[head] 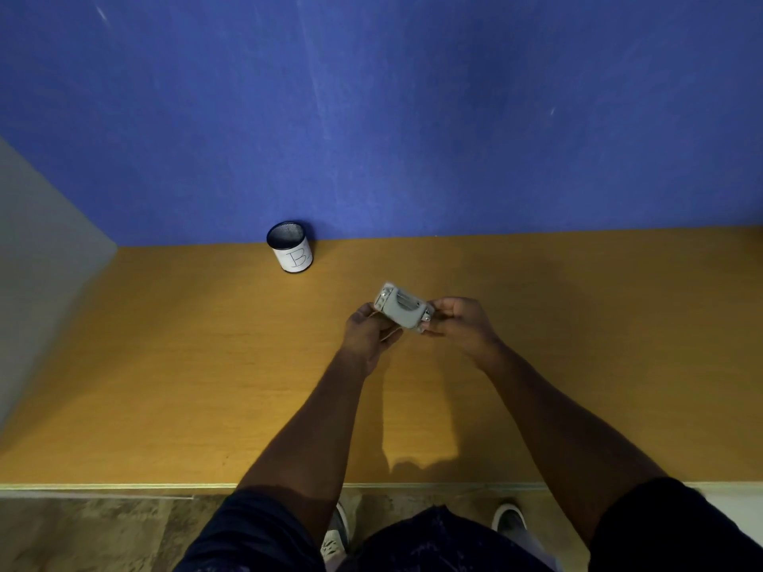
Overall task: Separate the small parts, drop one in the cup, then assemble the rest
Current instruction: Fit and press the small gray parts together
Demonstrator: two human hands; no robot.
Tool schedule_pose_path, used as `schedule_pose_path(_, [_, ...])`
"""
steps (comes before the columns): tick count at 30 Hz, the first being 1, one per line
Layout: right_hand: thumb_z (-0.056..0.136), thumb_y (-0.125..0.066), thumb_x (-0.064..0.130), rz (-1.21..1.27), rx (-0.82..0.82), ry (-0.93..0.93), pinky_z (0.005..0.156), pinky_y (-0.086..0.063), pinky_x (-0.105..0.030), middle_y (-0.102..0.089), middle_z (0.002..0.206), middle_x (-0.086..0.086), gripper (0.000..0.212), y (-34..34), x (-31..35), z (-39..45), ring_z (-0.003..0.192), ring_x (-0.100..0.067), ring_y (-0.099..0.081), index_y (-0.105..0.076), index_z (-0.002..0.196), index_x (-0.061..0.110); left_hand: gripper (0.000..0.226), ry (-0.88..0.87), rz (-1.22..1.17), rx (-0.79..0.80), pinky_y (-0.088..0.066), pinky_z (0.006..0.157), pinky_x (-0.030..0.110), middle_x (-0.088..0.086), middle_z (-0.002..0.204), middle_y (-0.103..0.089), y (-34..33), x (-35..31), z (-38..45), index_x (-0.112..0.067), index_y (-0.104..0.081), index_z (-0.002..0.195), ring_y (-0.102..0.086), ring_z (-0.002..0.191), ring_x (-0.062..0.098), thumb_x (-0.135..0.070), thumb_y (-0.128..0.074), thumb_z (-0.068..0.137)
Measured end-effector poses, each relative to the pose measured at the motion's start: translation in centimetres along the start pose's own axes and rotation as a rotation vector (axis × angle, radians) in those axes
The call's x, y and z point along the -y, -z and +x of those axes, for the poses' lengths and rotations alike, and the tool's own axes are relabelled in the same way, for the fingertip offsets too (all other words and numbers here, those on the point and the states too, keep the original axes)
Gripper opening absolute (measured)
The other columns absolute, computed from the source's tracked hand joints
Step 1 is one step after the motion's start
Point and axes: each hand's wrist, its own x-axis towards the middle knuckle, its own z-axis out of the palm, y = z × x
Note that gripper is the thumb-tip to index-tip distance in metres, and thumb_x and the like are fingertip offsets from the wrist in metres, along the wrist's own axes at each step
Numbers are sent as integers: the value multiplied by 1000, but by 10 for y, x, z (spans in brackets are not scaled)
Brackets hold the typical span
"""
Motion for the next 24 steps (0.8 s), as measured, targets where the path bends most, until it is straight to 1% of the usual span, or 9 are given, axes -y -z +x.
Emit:
schedule_pose_path(4, [71, -72, -19, -175, -29, 65, 72, -63, -36, -74, 82, -11, 38, 4, -1, 0, 75, -19, -70, -74, 81, 18, 42, 17, 28, 104, -56, 80, 38, 11, 101, -72, 11, -11, 0, -10, -68, 105, -68, 90, 27, 13, -39, 86])
schedule_pose_path(6, [70, -74, -17, -229, -16, 94, 74, -61, -35, -75, 82, -8, 38, 5, -2, 1, 76, -17, -70, -74, 82, 19, 39, 18, 72, 125, -58, 77, 36, 10, 100, -75, 16, -12, 0, -11, -72, 102, -70, 88, 26, 9, -42, 89])
schedule_pose_path(8, [70, -78, -14, -250, 13, 110, 71, -59, -24, -76, 85, -6, 35, 6, -1, 1, 73, -9, -69, -76, 91, 14, 36, -2, 125, 114, -60, 76, 35, 4, 93, -78, 20, -10, 2, -15, -75, 96, -73, 85, 22, 6, -45, 95])
schedule_pose_path(10, [71, -79, -13, -207, 49, 93, 70, -57, -20, -74, 88, -10, 32, 8, 1, 1, 72, -8, -68, -75, 99, 3, 34, -18, 147, 93, -62, 76, 36, 4, 89, -78, 22, -9, 3, -15, -73, 96, -73, 83, 21, 6, -46, 97])
schedule_pose_path(12, [77, -75, -11, -103, 77, 65, 70, -58, -21, -74, 87, -10, 27, 10, 1, 0, 73, -10, -69, -73, 103, -3, 32, -19, 118, 80, -63, 74, 36, 8, 91, -76, 23, -8, 4, -12, -70, 100, -73, 81, 22, 9, -45, 97])
schedule_pose_path(15, [87, -70, -3, 40, -17, 54, 64, -61, -25, -73, 86, -18, 21, 9, 3, -1, 71, -18, -70, -71, 105, -13, 36, -17, 64, 65, -65, 69, 34, 9, 92, -75, 21, -7, 4, -10, -68, 102, -74, 80, 22, 14, -42, 95])
schedule_pose_path(19, [90, -72, 9, -114, -52, 121, 76, -59, -40, -74, 89, -30, 20, 9, 3, 1, 76, -28, -67, -75, 99, -8, 34, -27, 83, 60, -65, 68, 32, 6, 86, -78, 19, -3, 3, -12, -69, 100, -74, 78, 21, 12, -46, 94])
schedule_pose_path(22, [90, -71, 7, -173, -100, 130, 71, -56, -40, -73, 82, -29, 17, 11, 2, 3, 72, -28, -65, -75, 96, -8, 32, -30, 120, 54, -63, 65, 30, 6, 84, -78, 17, -2, 1, -12, -71, 98, -75, 78, 21, 11, -48, 94])
schedule_pose_path(24, [88, -73, 6, -142, -139, 85, 62, -53, -32, -71, 73, -22, 16, 11, 1, 5, 62, -24, -64, -76, 94, -8, 31, -23, 139, 44, -63, 66, 29, 8, 86, -76, 16, 0, 1, -11, -71, 98, -73, 80, 21, 11, -49, 94])
